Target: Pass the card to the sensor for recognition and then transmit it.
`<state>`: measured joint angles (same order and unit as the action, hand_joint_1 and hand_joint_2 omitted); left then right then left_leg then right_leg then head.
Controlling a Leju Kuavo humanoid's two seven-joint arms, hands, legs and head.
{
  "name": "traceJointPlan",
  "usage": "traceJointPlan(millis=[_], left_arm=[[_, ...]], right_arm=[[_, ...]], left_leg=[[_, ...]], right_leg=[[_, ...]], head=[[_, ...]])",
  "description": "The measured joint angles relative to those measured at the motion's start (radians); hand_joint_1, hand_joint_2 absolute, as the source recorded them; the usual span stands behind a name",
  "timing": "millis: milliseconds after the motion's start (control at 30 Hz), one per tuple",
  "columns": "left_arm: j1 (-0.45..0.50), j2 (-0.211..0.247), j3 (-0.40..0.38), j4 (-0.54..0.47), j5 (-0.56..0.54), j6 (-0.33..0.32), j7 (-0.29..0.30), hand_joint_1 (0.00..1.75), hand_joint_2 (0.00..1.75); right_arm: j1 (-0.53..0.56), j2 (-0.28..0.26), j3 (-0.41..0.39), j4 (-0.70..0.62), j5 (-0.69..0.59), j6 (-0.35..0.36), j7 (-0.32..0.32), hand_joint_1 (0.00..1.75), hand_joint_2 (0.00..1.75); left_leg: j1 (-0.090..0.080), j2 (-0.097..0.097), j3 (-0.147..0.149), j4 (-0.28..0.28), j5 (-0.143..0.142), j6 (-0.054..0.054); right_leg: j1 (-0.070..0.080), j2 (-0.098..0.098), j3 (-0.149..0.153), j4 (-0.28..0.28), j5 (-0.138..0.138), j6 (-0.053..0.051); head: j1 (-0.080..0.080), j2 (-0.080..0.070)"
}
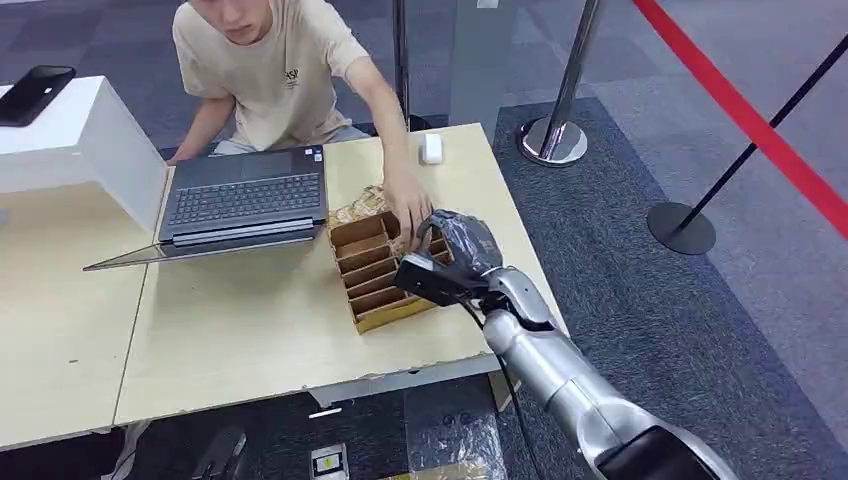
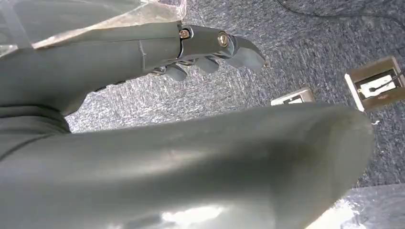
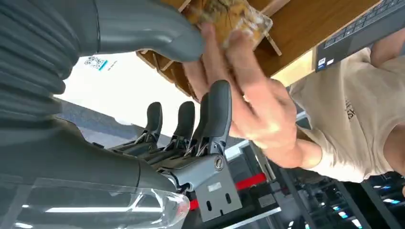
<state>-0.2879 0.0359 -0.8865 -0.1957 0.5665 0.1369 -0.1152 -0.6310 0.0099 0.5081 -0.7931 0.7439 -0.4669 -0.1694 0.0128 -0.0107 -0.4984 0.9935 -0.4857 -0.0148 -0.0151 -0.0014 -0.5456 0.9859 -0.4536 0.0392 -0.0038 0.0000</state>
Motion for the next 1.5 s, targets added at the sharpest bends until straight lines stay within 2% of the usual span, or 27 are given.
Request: traceJointPlan(millis=[367,500,533,567,867,900,1500], left_arm=[[0.000,0.000,0.000,0.000,-0.001,0.000,0.001,0.00,0.00],[0.000,0.000,0.000,0.000,-0.001,0.000,0.001,0.00,0.00],[0.000,0.000,0.000,0.000,-0.002,0.000,0.001,0.00,0.00],[0.000,0.000,0.000,0.000,-0.002,0.000,0.001,0.00,0.00],[-0.002,0.000,0.001,0.000,-0.010,-0.002,0.005,0.00,0.00],[-0.002,0.000,0.001,0.000,-0.011,-0.004,0.006,0.00,0.00],[-0.009,-0.001,0.001,0.000,-0.015,-0.014,0.019,0.00,0.00]], right_arm=[[0.001,0.000,0.002,0.004,-0.001,-0.001,-0.001,1.01,1.75],[0.001,0.000,0.002,0.005,-0.001,-0.001,-0.001,1.06,1.75],[0.001,0.000,0.002,0.005,-0.001,-0.001,-0.001,1.15,1.75],[0.001,0.000,0.002,0.005,-0.001,-0.001,-0.001,1.17,1.75],[0.001,0.006,0.003,0.013,-0.002,0.001,-0.005,1.03,1.75],[0.000,0.007,0.003,0.013,-0.002,0.001,-0.006,0.87,1.75],[-0.014,0.028,0.005,0.071,-0.002,0.002,-0.018,0.87,1.75]], left_leg=[[0.000,0.000,0.000,0.000,0.000,0.000],[0.000,0.000,0.000,0.000,0.000,0.000],[0.000,0.000,0.000,0.000,0.000,0.000],[0.000,0.000,0.000,0.000,0.000,0.000],[0.000,0.000,0.000,0.000,0.000,0.000],[0.000,0.000,0.000,0.000,0.000,0.000],[0.000,0.000,0.000,0.000,0.000,0.000]], right_leg=[[0.000,0.000,0.000,0.000,0.000,0.000],[0.000,0.000,0.000,0.000,0.000,0.000],[0.000,0.000,0.000,0.000,0.000,0.000],[0.000,0.000,0.000,0.000,0.000,0.000],[0.000,0.000,0.000,0.000,0.000,0.000],[0.000,0.000,0.000,0.000,0.000,0.000],[0.000,0.000,0.000,0.000,0.000,0.000]], head=[[0.000,0.000],[0.000,0.000],[0.000,0.000],[0.000,0.000],[0.000,0.000],[0.000,0.000],[0.000,0.000]])
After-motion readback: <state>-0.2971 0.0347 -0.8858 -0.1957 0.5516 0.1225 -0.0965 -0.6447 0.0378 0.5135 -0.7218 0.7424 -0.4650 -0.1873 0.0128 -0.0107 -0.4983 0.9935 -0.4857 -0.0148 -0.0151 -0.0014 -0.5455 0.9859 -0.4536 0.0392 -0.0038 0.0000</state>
